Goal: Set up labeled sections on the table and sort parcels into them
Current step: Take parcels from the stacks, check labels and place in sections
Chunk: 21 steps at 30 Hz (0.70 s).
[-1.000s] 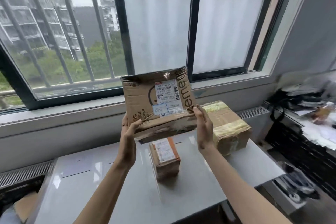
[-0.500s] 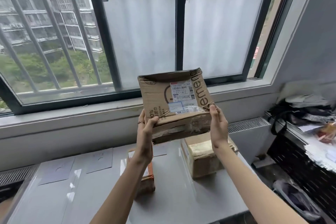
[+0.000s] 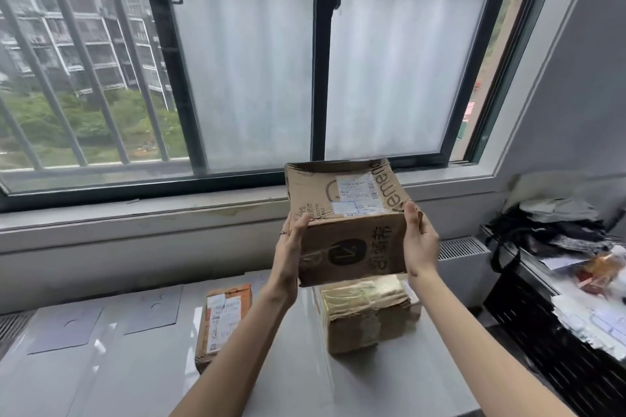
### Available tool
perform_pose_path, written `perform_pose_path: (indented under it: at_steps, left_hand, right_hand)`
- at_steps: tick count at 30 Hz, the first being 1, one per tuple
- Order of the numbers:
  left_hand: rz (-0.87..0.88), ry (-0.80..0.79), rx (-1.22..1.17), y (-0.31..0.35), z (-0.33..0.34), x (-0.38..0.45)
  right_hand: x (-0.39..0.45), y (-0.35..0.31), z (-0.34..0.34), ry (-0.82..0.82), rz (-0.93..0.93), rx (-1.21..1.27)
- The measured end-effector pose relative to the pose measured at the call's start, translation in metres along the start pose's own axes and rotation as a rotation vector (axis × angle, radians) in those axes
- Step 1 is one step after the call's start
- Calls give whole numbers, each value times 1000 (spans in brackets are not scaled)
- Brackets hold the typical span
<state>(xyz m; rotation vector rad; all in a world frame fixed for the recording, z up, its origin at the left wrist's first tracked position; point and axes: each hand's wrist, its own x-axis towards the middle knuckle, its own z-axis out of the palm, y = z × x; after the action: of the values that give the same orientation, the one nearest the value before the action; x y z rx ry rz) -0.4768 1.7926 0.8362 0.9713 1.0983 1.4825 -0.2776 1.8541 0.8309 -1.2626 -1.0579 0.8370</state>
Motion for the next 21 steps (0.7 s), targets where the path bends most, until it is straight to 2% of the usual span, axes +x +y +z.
perform_pose_path:
  at_steps: [11,21]
  left_hand:
    - [-75,222,21,-41,39,10]
    - [-121,216,51,-67,47,0]
  right_hand:
    - [35,56,-21,-162,99,25]
    - [35,84,-35,-193,107,7]
